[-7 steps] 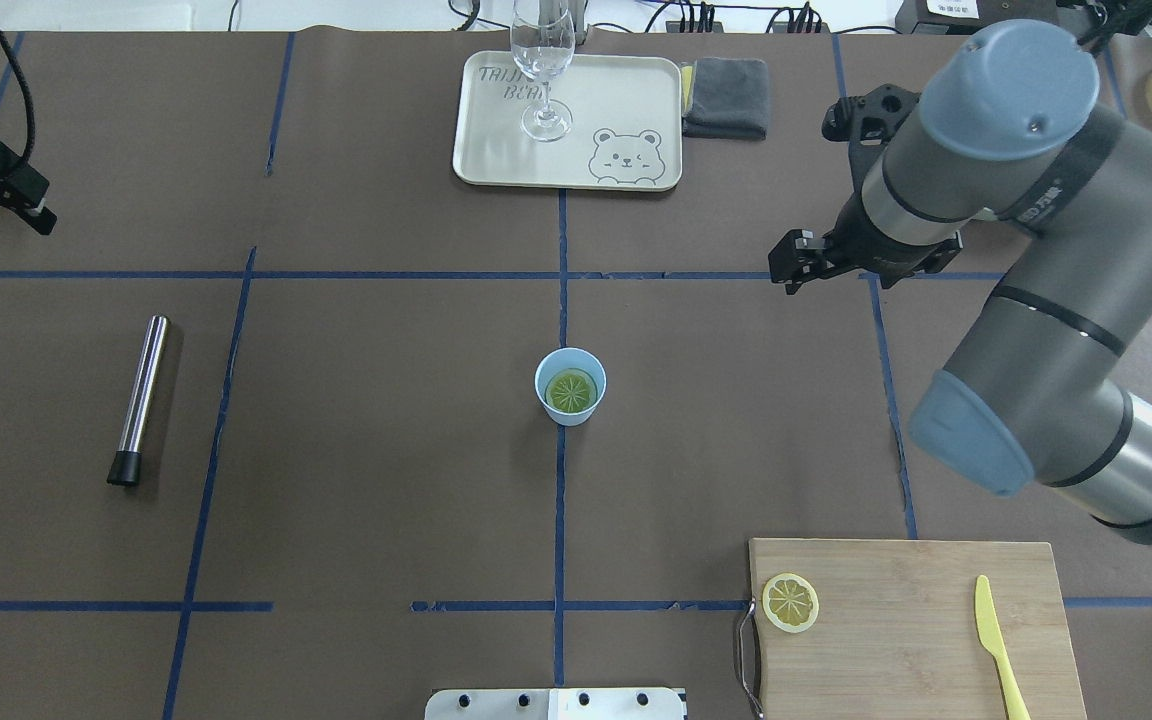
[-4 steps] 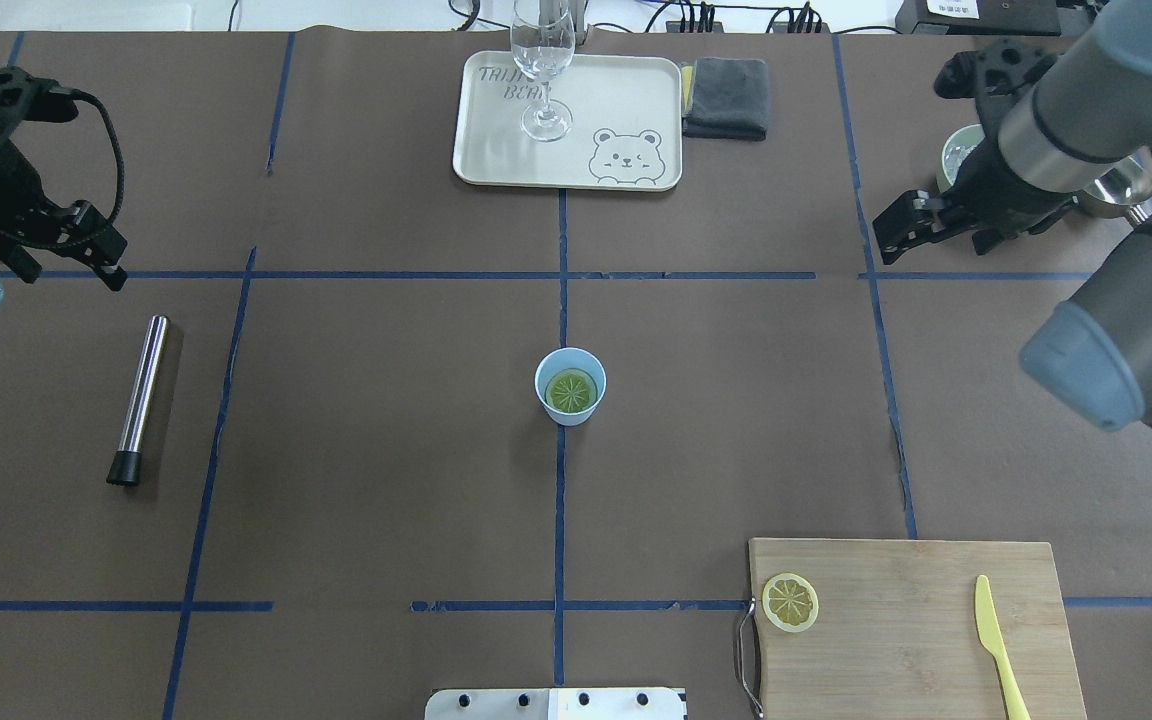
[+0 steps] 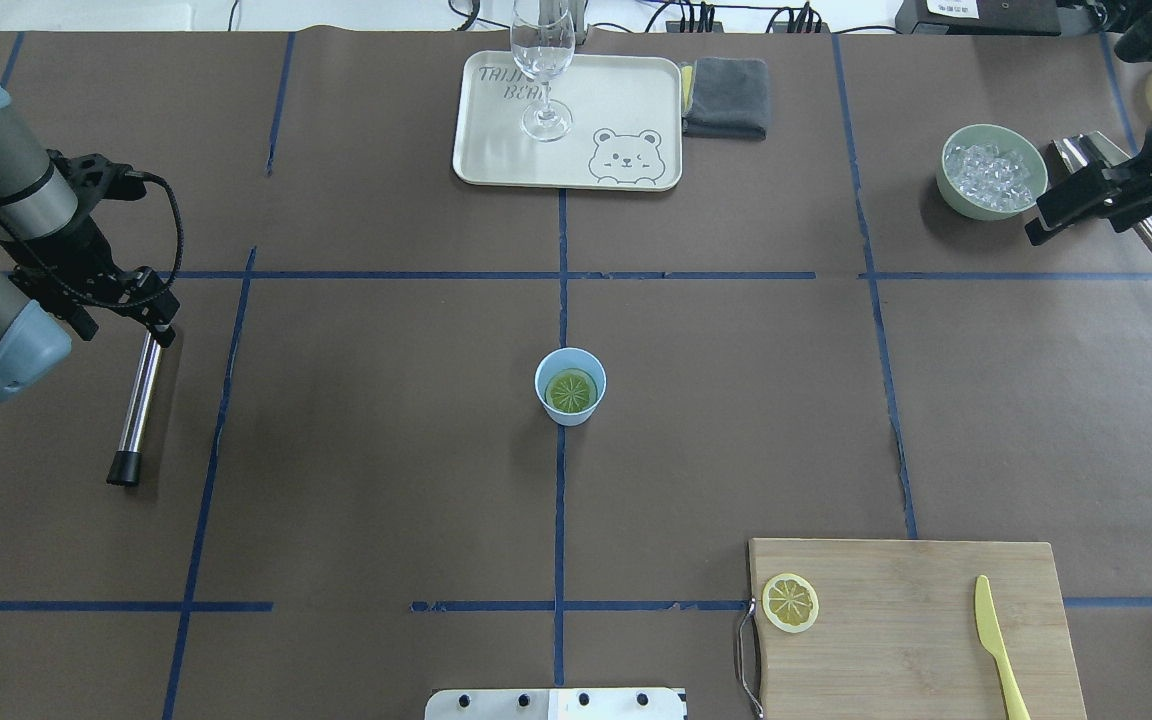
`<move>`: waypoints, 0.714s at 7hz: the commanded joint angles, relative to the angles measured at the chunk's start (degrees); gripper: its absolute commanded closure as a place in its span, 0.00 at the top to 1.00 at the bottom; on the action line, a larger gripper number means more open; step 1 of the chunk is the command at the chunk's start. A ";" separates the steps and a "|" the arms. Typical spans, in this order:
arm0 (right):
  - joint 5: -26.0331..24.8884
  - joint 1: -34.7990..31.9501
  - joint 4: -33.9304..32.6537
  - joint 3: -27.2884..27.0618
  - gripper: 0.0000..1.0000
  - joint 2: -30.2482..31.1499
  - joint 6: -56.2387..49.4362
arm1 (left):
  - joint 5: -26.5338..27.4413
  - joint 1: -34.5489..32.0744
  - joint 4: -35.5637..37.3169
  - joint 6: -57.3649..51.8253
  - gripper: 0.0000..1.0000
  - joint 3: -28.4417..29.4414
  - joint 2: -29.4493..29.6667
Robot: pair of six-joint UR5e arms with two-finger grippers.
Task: Squeeze lemon into cup
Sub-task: 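Withdraw the right arm to rest while the left gripper reaches the steel muddler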
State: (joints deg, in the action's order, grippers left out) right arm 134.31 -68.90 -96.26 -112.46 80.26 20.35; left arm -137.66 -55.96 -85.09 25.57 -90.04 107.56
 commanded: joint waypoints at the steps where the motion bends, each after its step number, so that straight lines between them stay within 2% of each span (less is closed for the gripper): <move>1: 3.04 -4.73 0.02 3.98 1.00 1.82 -10.81 | 0.20 1.20 -3.23 1.50 1.00 3.20 -0.07; 5: 4.12 -5.90 0.02 5.06 1.00 2.44 -12.80 | 0.38 2.78 -3.32 3.52 1.00 4.43 0.11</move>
State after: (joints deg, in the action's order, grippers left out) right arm 138.36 -74.70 -96.24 -107.55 82.66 7.67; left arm -137.30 -53.46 -88.33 28.24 -85.80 107.57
